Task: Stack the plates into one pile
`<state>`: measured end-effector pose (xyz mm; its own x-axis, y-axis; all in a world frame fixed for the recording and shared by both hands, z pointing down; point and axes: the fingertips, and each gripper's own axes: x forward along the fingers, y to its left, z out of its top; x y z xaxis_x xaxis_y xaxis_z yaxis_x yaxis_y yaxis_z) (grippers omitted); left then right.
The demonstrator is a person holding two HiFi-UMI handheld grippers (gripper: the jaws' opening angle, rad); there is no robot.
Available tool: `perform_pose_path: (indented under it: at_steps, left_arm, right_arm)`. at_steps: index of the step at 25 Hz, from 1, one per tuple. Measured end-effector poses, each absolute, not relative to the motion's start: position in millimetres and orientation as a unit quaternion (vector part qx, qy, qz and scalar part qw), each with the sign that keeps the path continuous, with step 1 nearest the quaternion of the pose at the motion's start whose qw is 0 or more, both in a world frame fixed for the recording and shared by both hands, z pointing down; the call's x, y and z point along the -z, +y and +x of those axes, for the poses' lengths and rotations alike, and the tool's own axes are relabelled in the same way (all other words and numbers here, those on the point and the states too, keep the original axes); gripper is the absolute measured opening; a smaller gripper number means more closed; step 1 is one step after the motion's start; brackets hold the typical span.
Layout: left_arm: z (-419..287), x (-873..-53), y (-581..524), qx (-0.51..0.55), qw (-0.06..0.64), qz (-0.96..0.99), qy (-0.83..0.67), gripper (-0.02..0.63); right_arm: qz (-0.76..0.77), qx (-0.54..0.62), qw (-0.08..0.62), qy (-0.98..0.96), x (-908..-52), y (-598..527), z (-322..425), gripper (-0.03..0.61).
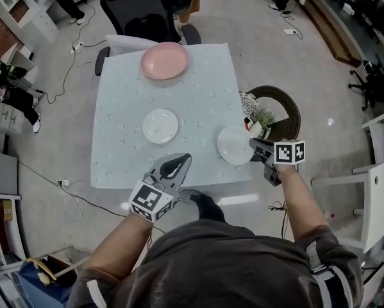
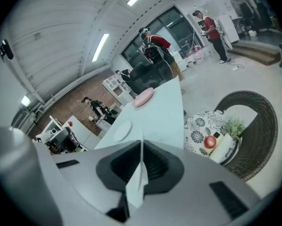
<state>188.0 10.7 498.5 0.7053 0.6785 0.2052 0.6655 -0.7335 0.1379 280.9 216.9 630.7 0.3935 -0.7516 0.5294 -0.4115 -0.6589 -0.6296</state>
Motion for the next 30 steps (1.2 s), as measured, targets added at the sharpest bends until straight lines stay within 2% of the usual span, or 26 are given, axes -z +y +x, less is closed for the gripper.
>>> perform_pose_path:
  at_steps: [7, 13, 22, 30]
  left_arm:
    - [173.2, -471.9, -52.3, -0.101, 0.021, 0.952, 0.287, 0.005]
    - [158.8, -464.3, -115.3, -0.101, 0.019, 0.971, 0.216, 0.005]
    - [143.4, -480.3, -184.3, -0.117, 0.033, 0.984, 0.132, 0.005]
    - [152.5, -502.3, -217.5, -0.131, 0.054, 0.984, 0.106, 0.005]
  right_arm:
    - [-0.786, 0.386, 0.201, 0.439, -569.5, 131.1, 318.0, 0.008]
    - [-0.752, 0.394, 0.175, 0.499, -560.5, 30.2, 339.2, 0.008]
    - [-0.706, 0.435, 0.160, 0.535, -599.3, -77.1, 361.2, 0.008]
    - [-0.687, 0.478, 0.165, 0.522, -649.0, -106.9, 376.3, 0.008]
